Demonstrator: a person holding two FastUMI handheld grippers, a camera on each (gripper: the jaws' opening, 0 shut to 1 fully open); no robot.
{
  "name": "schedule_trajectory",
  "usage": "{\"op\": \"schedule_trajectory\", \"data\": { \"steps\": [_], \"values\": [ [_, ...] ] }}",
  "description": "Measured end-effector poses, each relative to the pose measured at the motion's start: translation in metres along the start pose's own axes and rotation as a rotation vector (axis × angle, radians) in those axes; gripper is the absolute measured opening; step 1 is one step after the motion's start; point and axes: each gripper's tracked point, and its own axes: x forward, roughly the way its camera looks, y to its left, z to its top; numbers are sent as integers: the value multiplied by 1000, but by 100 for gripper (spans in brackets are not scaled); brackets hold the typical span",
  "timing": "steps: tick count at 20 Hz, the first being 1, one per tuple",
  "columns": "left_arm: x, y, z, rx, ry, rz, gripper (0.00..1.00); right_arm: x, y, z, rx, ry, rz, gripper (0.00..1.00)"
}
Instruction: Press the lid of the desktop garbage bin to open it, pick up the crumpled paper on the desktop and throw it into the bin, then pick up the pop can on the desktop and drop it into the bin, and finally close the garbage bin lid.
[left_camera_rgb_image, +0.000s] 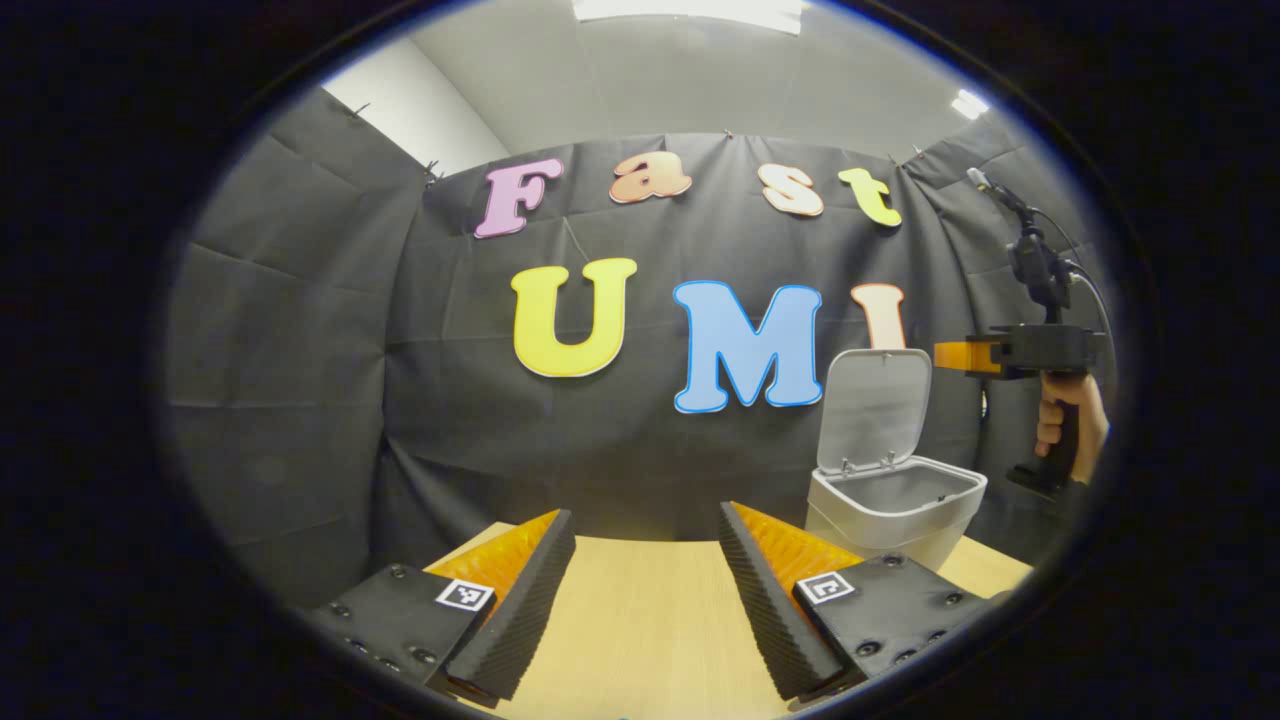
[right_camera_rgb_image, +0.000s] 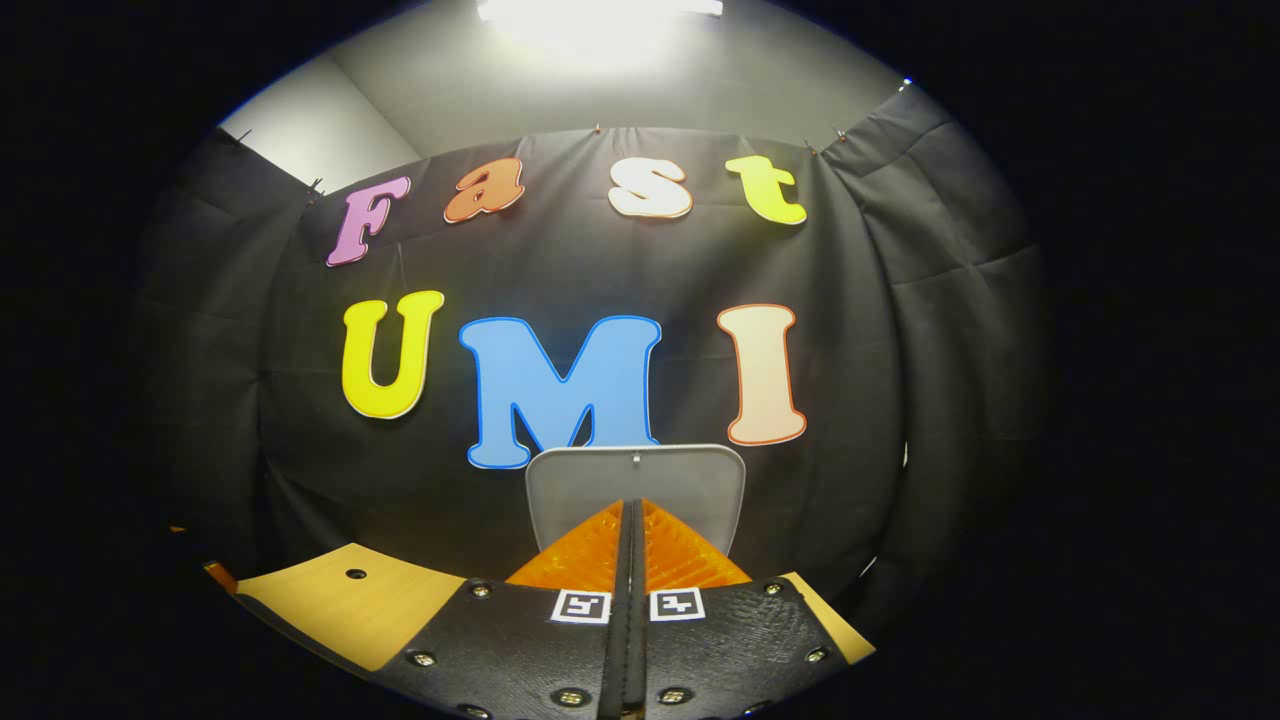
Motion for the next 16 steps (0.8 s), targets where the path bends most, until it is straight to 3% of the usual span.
{"op": "schedule_trajectory", "data": {
  "steps": [9,10,13,14,15,16],
  "values": [
    [2,31,-81,-73,222,-31,98,-71,-3,-43,-42,54,-36,0],
    [2,31,-92,-77,248,-39,91,-78,-2,-45,-47,55,-39,0],
    [-1,31,-125,-69,339,-69,97,-94,1,-55,-55,67,-35,1],
    [-1,32,-135,-68,361,-77,96,-98,0,-59,-60,73,-39,11],
    [-3,31,-145,-70,384,-82,96,-102,1,-62,-64,77,-36,11],
    [-4,30,-156,-75,413,-90,96,-106,3,-64,-67,81,-35,25]
  ]
}}
